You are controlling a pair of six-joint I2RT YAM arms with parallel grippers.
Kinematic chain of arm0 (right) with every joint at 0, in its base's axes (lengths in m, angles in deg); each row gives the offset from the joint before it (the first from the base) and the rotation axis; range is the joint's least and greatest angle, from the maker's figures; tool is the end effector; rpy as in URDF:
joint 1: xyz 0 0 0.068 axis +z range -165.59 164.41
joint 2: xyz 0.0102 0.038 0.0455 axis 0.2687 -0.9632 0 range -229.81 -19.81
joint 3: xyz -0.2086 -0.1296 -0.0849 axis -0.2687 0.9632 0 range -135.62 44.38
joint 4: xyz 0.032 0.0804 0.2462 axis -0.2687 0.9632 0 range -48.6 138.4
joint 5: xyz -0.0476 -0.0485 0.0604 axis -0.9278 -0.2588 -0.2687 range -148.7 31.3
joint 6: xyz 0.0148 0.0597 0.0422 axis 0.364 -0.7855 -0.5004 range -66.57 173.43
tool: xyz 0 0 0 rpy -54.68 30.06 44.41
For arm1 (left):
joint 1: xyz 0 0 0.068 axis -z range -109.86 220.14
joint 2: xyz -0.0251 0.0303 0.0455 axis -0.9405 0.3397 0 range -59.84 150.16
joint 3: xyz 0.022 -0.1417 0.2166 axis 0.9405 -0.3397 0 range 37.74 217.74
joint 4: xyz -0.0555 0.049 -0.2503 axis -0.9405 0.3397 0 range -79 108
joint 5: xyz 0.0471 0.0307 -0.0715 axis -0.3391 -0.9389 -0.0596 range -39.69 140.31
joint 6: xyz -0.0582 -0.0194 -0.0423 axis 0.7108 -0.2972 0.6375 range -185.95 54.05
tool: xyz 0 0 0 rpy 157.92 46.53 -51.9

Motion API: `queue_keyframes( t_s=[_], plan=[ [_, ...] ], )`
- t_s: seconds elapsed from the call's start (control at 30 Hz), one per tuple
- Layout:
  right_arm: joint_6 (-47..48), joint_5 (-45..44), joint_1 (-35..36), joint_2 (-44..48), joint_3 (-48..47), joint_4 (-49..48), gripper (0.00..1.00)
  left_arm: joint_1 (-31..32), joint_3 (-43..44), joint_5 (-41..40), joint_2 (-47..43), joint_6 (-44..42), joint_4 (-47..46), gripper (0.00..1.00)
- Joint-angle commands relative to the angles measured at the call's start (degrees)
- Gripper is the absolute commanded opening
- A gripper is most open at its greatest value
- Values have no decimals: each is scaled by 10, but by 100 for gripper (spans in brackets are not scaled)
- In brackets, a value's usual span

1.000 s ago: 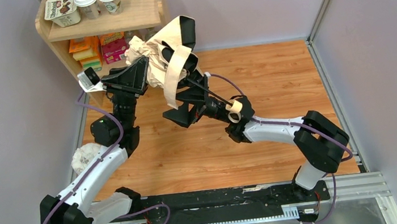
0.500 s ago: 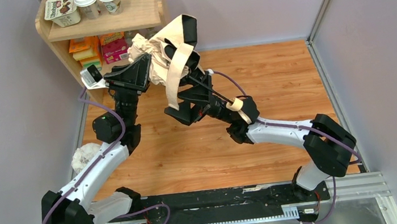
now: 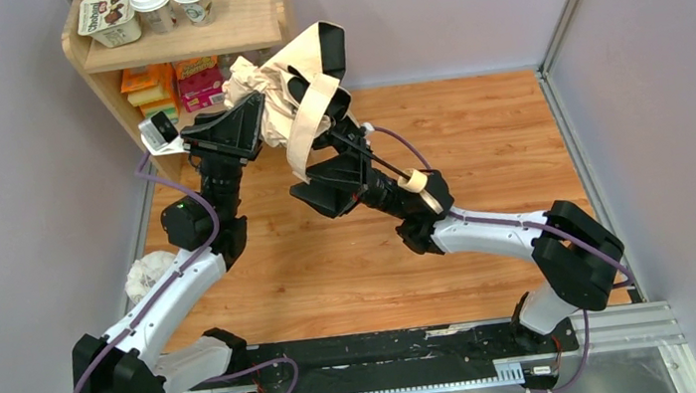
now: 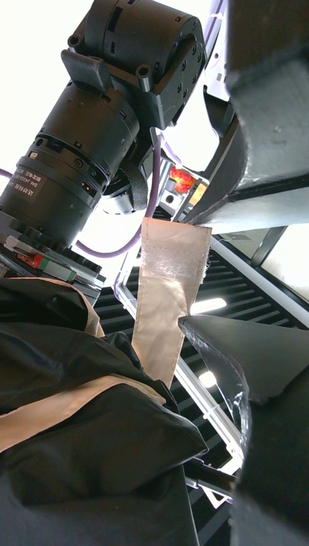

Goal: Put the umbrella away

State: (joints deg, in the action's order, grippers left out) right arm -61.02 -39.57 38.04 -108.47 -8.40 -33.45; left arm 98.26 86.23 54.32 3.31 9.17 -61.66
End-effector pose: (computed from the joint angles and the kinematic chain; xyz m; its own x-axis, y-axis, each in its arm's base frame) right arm 0.1916 0.2948 0.3530 -0.9844 0.1137 0.1342 0.0379 -0.6080 0.7930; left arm 0.2016 -0.1126 0.4489 -0.2939 -0.9361 -0.1934 0.8520 -0.1648 -0.4969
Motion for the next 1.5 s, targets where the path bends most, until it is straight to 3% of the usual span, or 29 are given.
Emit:
queue_keyframes(
  t_s=[0.0,0.17,0.47,0.8,1.0,1.1,1.3,1.47],
  plan=[
    [-328,-25,4,0,-5,-126,54,5,25,-3,-8,1,-115,0],
    [-331,-35,4,-5,-8,-126,62,11,30,5,-8,0,-114,0],
    [-332,-48,5,-14,-9,-125,55,18,28,5,-7,0,-115,0],
    [-321,-47,6,-18,-23,-125,39,24,22,4,-9,1,-114,0],
    [-316,-42,6,-19,-30,-126,21,26,15,3,-13,2,-114,0],
    [-313,-38,5,-24,-31,-125,0,28,13,0,-9,10,-114,0],
    [-295,-29,-5,-34,-34,-125,0,40,6,-6,-3,24,-114,0],
    [-251,-4,-56,-40,-20,-124,0,56,-9,-12,-1,55,-114,0]
  ],
)
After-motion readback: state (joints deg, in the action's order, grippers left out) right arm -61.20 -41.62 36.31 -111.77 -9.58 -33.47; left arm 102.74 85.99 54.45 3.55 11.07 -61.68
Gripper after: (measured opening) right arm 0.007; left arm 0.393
